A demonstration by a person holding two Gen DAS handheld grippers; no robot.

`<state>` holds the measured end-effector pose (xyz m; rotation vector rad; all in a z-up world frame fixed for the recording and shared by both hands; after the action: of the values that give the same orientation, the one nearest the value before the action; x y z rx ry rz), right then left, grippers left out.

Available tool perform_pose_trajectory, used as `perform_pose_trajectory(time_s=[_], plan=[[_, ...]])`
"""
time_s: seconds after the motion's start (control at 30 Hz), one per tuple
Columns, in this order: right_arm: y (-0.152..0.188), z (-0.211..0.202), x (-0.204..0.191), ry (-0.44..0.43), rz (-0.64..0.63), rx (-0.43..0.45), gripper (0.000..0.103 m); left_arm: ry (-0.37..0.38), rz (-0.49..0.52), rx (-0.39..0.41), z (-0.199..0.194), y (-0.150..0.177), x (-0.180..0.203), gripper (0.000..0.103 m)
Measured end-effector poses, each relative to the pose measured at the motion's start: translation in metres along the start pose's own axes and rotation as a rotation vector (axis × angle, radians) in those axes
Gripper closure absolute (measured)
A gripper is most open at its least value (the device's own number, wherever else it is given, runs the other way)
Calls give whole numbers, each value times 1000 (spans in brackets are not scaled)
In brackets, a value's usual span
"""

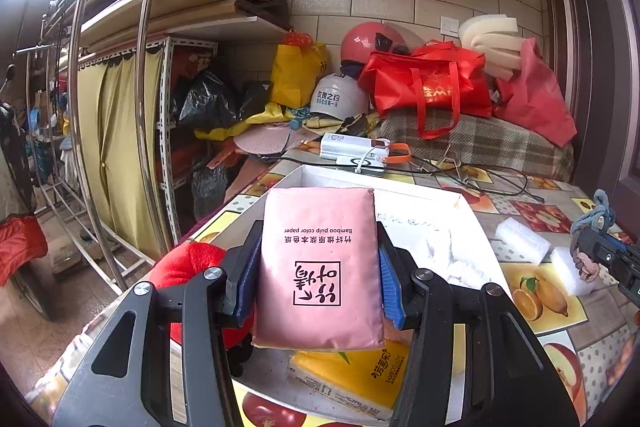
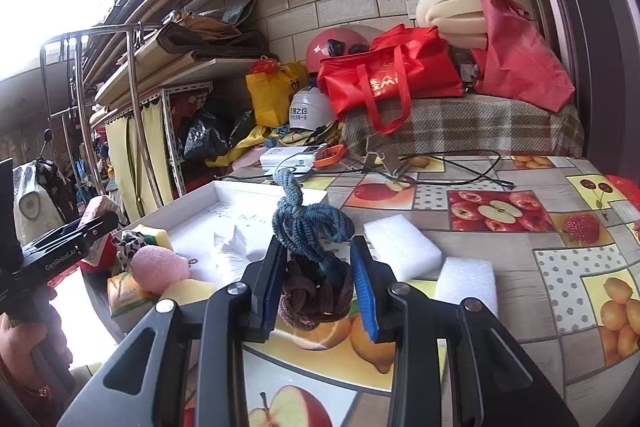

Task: Organize soft objects
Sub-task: 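Carry pink tissue pack in left gripper and rope toy in right gripper over box, then open left gripper releasing tissue pack while right gripper releases rope toy into box, then move right gripper from the box toward the white foam blocks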

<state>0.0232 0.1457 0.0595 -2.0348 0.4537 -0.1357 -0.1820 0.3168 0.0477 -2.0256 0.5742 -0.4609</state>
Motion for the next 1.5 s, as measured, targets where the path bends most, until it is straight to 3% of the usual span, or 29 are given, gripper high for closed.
perform_pose_trajectory(time_s=[0.17,0.43,0.57,0.63,0.67,0.7,0.73,0.9,1.23,1.5], plan=[[-6,19,-25,-40,-34,-25,70,-2,13,-4,13,-7,2,52],[-21,62,-69,-124,-100,-75,70,42,-49,-85,35,-13,-10,52],[-23,83,-83,-144,-149,-151,68,52,-92,-137,46,-14,-17,52],[-21,90,-88,-152,-174,-195,48,55,-104,-134,45,-15,-17,43],[-20,89,-90,-147,-182,-192,20,55,-96,-127,44,-15,-16,36],[-19,85,-91,-140,-189,-176,1,51,-83,-117,42,-15,-13,16],[-18,81,-92,-136,-196,-160,0,48,-77,-103,40,-15,-11,0],[-17,79,-97,-118,-221,-146,0,28,-52,-75,35,-14,-7,0],[-21,76,-95,-102,-208,-113,0,28,-92,-81,37,-14,-16,0],[-20,65,-88,-44,-183,-55,0,-14,-114,-43,29,-13,-19,0]])
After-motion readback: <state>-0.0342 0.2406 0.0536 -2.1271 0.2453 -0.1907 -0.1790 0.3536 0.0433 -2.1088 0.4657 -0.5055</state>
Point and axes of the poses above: each gripper's, at about its wrist camera, not at the fingertips, and z roughly the way its jaws point, x to its right, y to its underside, the point moved 2 cm from there along z, roughly the way its jaws point, and after that the axes turned 10 degrees about -x, right-handed, at the moved point
